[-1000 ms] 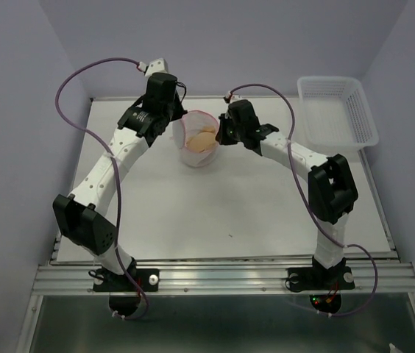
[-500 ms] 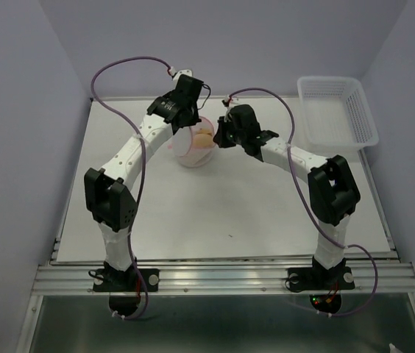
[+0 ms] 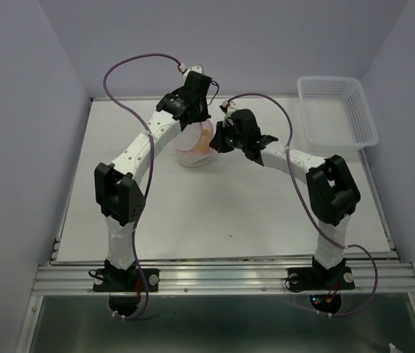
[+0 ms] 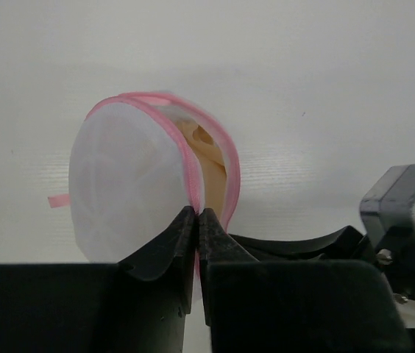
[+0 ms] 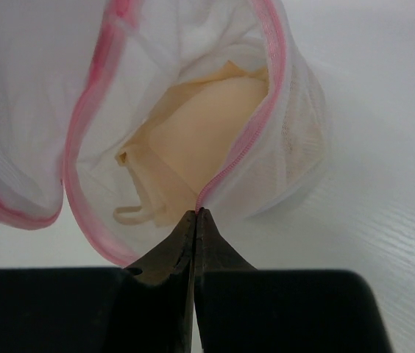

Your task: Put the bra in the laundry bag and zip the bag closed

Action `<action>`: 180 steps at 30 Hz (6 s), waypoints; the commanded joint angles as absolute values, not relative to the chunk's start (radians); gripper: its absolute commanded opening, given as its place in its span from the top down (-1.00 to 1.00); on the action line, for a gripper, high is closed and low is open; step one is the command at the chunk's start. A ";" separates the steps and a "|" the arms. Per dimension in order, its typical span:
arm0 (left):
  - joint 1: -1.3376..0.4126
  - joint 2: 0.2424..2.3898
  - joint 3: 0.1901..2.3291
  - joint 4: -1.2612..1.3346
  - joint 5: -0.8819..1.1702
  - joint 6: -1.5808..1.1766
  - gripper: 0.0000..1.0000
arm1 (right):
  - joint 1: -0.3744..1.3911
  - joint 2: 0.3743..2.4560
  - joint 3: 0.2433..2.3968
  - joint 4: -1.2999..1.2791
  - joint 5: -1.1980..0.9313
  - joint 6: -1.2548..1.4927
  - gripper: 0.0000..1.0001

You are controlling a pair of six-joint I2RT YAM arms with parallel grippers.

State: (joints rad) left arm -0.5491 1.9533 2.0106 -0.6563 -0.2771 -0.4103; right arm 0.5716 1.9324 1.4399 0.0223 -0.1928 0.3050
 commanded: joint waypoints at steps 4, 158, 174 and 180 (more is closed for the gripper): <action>-0.545 1.979 2.135 -0.549 -0.264 -0.460 0.91 | 0.580 1.876 1.367 0.126 -0.268 0.270 0.99; -0.367 1.634 1.265 0.491 0.229 -0.971 1.00 | 0.407 1.497 1.172 -0.066 0.012 0.528 -0.61; -0.494 1.706 0.960 0.626 0.011 -1.192 1.00 | 0.407 1.594 1.078 0.052 -0.150 0.675 -0.61; -0.511 1.669 0.927 0.626 -0.076 -1.235 1.00 | 0.407 1.631 1.029 0.182 -0.228 0.796 -0.57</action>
